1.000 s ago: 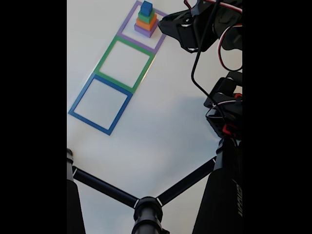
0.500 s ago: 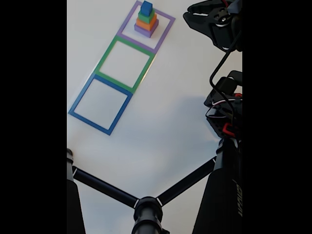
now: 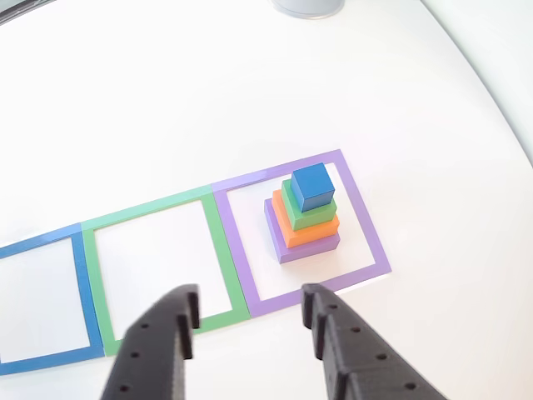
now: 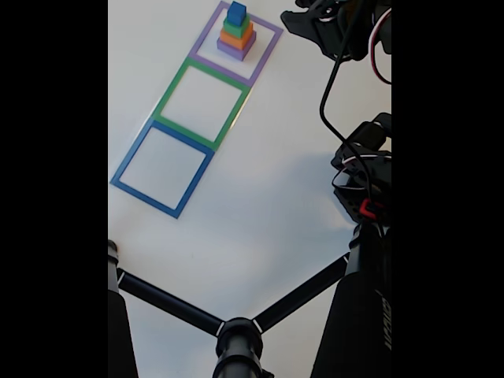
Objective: Tower of hanoi
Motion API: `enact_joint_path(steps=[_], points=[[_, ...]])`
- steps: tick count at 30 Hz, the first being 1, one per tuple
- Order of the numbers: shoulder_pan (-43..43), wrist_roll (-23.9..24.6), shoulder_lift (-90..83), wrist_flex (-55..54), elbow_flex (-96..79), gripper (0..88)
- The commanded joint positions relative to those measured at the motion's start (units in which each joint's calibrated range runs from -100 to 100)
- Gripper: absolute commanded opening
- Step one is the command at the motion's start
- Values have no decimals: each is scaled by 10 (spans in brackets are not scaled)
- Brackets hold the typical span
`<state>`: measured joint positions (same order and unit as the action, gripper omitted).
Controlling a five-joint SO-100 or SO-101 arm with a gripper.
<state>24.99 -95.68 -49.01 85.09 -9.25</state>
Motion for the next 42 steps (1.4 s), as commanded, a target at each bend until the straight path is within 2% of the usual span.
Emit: enact_joint_path(steps=[1, 4, 9, 24, 27, 33, 42], points=[[24, -33, -45, -95, -96, 225], [41, -43, -80, -172, -186, 299], [66, -43, -97, -271, -279, 336], [124, -43, -87, -595, -510, 349], [134, -43, -56, -640, -524, 361], [156, -43, 4, -821, -603, 365], [159, -43, 117, -1010, -650, 364]])
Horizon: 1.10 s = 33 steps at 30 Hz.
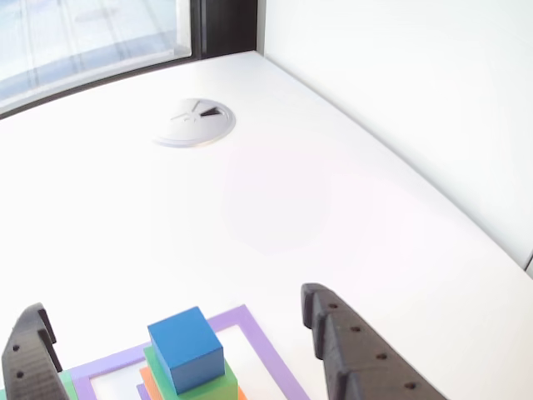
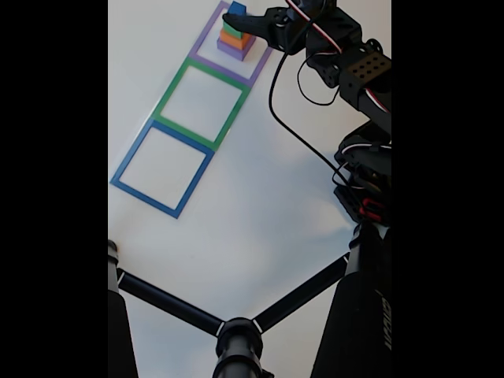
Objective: Tower of hanoi
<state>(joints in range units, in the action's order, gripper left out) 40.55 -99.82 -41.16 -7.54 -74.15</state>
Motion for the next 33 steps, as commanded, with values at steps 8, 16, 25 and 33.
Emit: enact_joint_path(steps=[8, 16, 25, 33], points=[[0, -2, 117, -173, -20, 360], [-13, -2, 217, -276, -17, 348], [-33, -2, 302, -360, -9, 338], [-39, -2, 333, -368, 12, 330]])
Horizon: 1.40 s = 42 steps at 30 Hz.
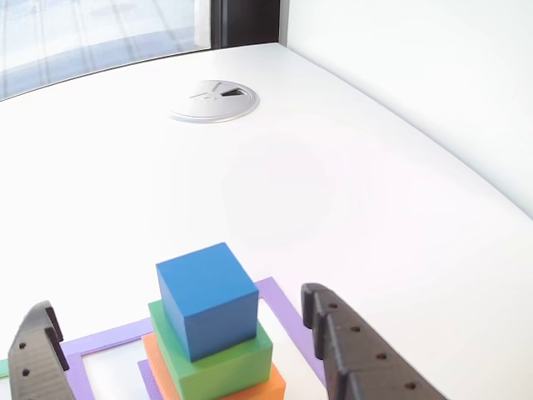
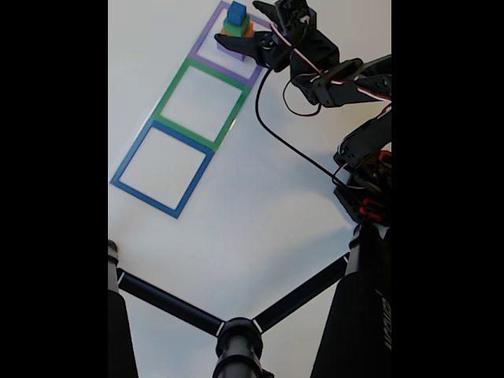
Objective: Tower of hanoi
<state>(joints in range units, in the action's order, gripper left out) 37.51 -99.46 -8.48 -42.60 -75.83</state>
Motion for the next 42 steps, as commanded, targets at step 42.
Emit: enact_joint_path(steps=[42], points=[[-42, -5, 65, -36, 54, 126]])
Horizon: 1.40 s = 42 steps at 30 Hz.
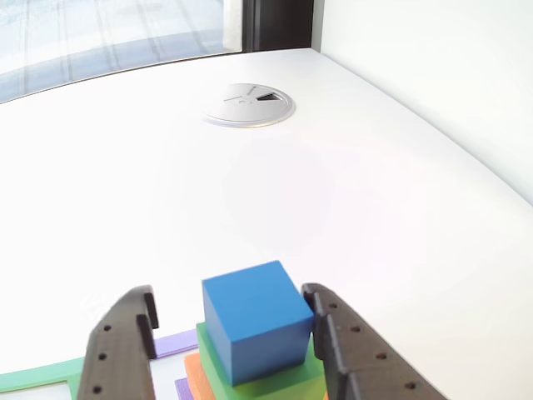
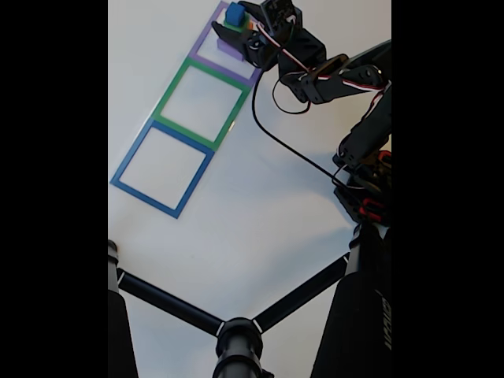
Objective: Tower of hanoi
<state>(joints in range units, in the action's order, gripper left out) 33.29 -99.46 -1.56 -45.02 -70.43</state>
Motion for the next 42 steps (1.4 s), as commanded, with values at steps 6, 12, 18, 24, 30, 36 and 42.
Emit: enact_joint_path(steps=[6, 12, 18, 24, 30, 36, 42], points=[[-5, -5, -4, -11, 0, 72], [-3, -5, -4, -11, -4, 57], [-3, -5, -20, 2, -5, 54], [-22, -5, -141, 138, -8, 57], [-52, -5, -348, 485, 82, 54], [-75, -5, -455, 856, 284, 52], [-108, -5, -471, 1177, 561, 50]])
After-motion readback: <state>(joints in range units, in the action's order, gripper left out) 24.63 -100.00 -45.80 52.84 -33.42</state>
